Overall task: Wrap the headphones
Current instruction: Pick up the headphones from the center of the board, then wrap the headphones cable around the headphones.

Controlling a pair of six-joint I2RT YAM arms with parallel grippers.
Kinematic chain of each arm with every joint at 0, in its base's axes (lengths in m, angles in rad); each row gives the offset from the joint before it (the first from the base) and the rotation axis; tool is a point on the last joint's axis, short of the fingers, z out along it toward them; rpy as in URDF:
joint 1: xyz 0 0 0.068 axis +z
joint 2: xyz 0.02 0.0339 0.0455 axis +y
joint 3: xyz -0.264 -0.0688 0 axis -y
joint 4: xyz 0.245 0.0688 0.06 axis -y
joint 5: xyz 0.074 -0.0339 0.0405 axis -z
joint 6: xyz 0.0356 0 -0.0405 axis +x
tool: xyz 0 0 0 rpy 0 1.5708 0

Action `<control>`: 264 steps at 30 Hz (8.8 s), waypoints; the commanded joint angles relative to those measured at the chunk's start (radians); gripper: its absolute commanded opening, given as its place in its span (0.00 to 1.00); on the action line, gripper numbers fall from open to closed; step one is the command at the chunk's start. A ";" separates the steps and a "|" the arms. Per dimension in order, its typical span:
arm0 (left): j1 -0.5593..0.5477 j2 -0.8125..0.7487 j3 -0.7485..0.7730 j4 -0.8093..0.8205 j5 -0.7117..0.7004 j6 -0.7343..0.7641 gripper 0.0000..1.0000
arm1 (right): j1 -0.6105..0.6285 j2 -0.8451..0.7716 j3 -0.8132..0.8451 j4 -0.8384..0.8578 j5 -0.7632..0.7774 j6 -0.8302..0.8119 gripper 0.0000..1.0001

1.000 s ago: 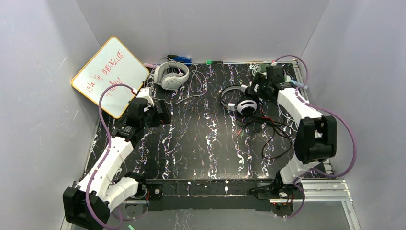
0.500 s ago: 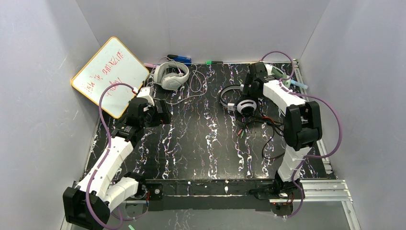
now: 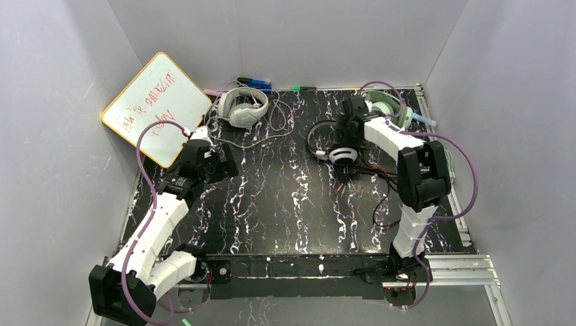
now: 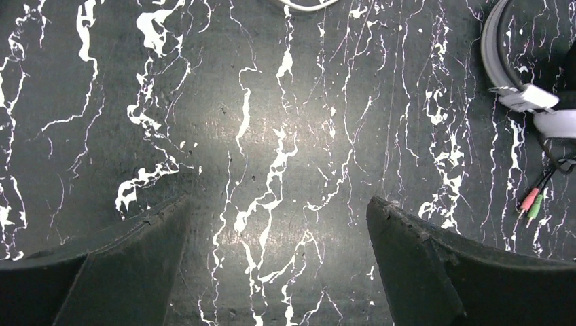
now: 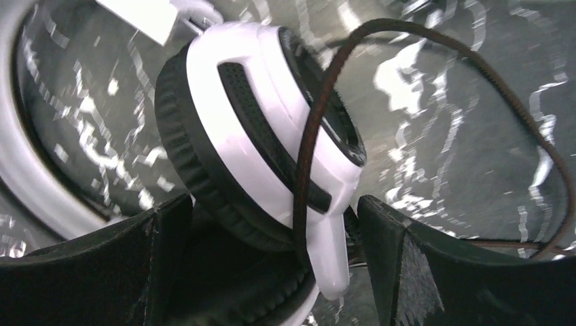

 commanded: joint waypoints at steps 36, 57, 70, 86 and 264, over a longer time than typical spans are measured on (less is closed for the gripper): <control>0.002 -0.020 0.008 0.059 0.188 0.063 0.98 | 0.274 -0.453 -0.192 0.017 -0.021 -0.006 0.98; 0.002 -0.028 -0.004 0.089 0.218 0.073 0.98 | 0.480 -0.143 0.145 -0.012 -0.135 -0.019 0.84; -0.070 0.168 -0.006 0.150 0.150 -0.069 0.98 | 0.517 -0.196 -0.007 -0.110 0.122 0.086 0.98; -0.225 0.494 0.169 0.204 -0.019 -0.121 0.98 | 0.384 -0.309 -0.256 -0.049 -0.038 0.112 0.98; -0.488 0.168 0.533 -0.151 -0.826 0.444 0.00 | 0.458 -0.503 -0.373 0.769 -0.390 0.386 0.79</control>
